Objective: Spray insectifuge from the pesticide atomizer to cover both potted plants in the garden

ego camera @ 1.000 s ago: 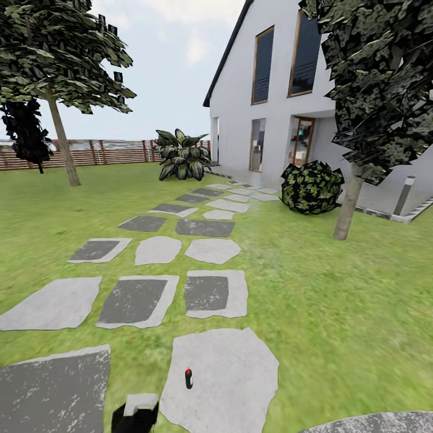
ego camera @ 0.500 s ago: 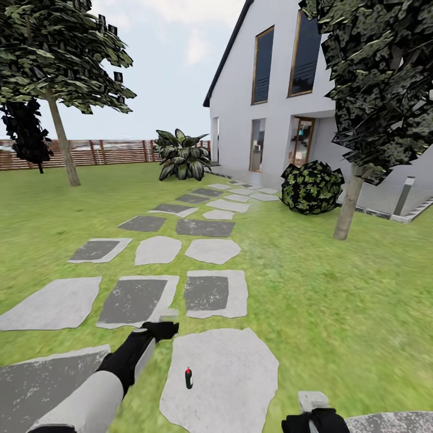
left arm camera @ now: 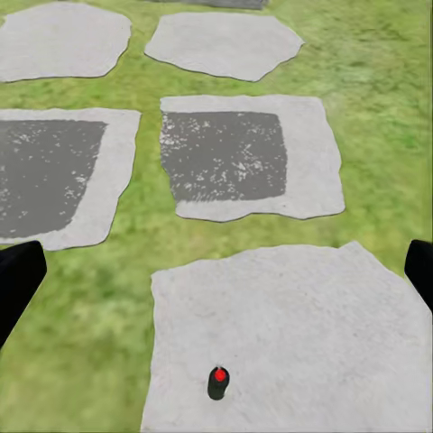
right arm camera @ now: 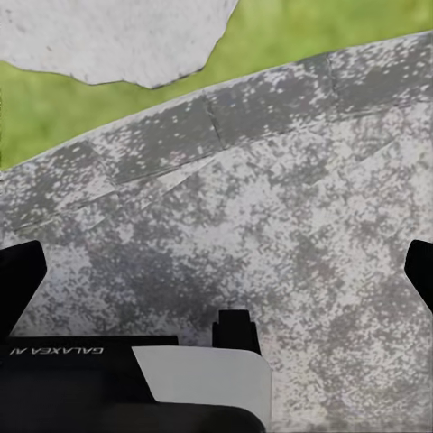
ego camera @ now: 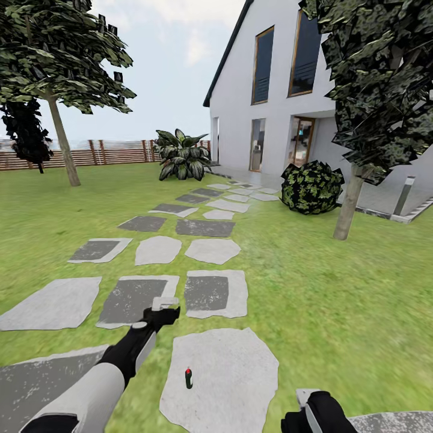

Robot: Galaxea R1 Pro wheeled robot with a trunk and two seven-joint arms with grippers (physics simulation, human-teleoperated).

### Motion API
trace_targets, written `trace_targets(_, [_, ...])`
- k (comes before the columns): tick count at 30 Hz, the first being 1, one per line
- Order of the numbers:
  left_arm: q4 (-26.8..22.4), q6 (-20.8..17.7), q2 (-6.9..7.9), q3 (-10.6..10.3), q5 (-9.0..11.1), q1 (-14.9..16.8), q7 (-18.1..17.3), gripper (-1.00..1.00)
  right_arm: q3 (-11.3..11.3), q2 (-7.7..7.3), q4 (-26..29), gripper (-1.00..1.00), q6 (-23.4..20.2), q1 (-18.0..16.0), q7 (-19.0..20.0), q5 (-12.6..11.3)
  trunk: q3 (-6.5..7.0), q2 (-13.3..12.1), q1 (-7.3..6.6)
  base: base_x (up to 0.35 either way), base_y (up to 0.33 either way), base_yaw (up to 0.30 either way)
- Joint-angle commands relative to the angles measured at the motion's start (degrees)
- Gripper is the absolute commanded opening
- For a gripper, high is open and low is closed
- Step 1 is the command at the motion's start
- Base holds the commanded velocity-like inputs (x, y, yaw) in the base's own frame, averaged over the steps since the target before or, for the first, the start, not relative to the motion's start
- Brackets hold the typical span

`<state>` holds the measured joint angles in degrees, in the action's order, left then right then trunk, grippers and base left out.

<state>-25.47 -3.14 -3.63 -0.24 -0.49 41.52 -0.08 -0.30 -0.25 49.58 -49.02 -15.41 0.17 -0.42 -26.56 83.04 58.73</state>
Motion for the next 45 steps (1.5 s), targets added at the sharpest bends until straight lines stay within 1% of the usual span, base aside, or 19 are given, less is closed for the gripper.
trace_targets(1, [0.0, 0.1, -0.02, -0.1, -0.1, 0.0, 0.0, 1.00, 0.0, 0.01, 0.1, 1.00, -0.3, 0.0, 0.0, 0.0, -0.06, 0.0, 0.00, 0.000, 0.000, 0.000])
trace_targets(3, [0.0, 0.8, -0.07, -0.2, -0.2, -0.2, 0.0, 1.00, 0.1, 0.00, 0.1, 1.00, -0.3, 0.0, 0.0, 0.0, -0.06, 0.0, 0.00, 0.000, 0.000, 0.000])
trace_targets(8, [0.1, 4.6, -0.11, -0.2, -0.2, -0.3, 0.0, 1.00, -0.2, -0.28, 0.1, 1.00, -0.3, 0.0, -0.1, 0.2, -0.06, 0.0, 0.00, 0.000, 0.000, 0.000])
trace_targets(14, [0.1, 5.4, -0.14, -0.3, -0.2, -0.4, 0.0, 1.00, -0.3, -0.35, 1.9, 1.00, -0.3, 0.0, -0.1, 0.4, -0.07, 0.0, 0.00, 0.000, 0.000, 0.000])
trace_targets(20, [0.1, 5.4, -0.15, -0.2, -0.3, -0.5, 0.0, 1.00, -0.3, -0.38, 2.3, 1.00, -0.3, 0.0, -0.1, 0.4, -0.25, 0.0, 0.00, 0.000, 0.000, 0.000])
trace_targets(21, [0.1, 5.4, -0.15, -0.2, -0.3, -0.5, 0.0, 1.00, -0.3, -0.62, 2.4, 1.00, -0.3, 0.0, -0.1, 0.4, -0.28, 0.0, 0.00, 0.000, 0.000, 0.000])
trace_targets(23, [0.1, 5.4, -0.15, -0.2, -0.3, -0.5, 0.0, 1.00, -0.3, -1.63, 2.4, 1.00, -0.3, 0.0, -0.1, 0.3, -0.38, 0.0, 0.00, 0.000, 0.000, 0.000])
trace_targets(26, [0.1, 5.4, -0.15, -0.2, -0.3, -0.5, 0.0, 1.00, -0.4, -2.57, 2.8, 1.00, -0.3, 0.0, 0.0, 0.3, -1.13, 1.2, 0.66, 0.000, 0.000, 0.000])
trace_targets(28, [0.1, 5.4, -0.18, -0.3, -0.3, -0.5, 0.0, 1.00, -0.3, -2.72, 2.9, 1.00, -0.3, 0.0, -0.1, 0.3, -1.66, 2.0, 1.10, 0.000, 0.000, 0.000])
trace_targets(31, [0.1, 5.4, -0.22, -0.4, -0.3, -0.5, 0.0, 1.00, -0.3, -2.80, 3.1, 1.00, -0.3, 0.0, 0.0, 0.2, -2.47, 3.2, 1.76, 0.000, 0.000, 0.000])
trace_targets(35, [0.2, 5.5, -0.23, -0.7, -0.3, -0.6, 0.1, 1.00, -0.3, -2.82, 5.1, 1.00, -0.3, 0.0, 0.0, 0.2, -3.55, 4.8, 2.63, 0.000, 0.000, 0.000])
trace_targets(45, [0.2, 5.5, -0.17, -0.7, -0.3, -0.6, 0.1, 1.00, -0.3, -2.82, 5.4, 1.00, -0.3, 0.0, 0.0, 0.2, -6.25, 8.9, 4.83, 0.000, 0.000, 0.000])
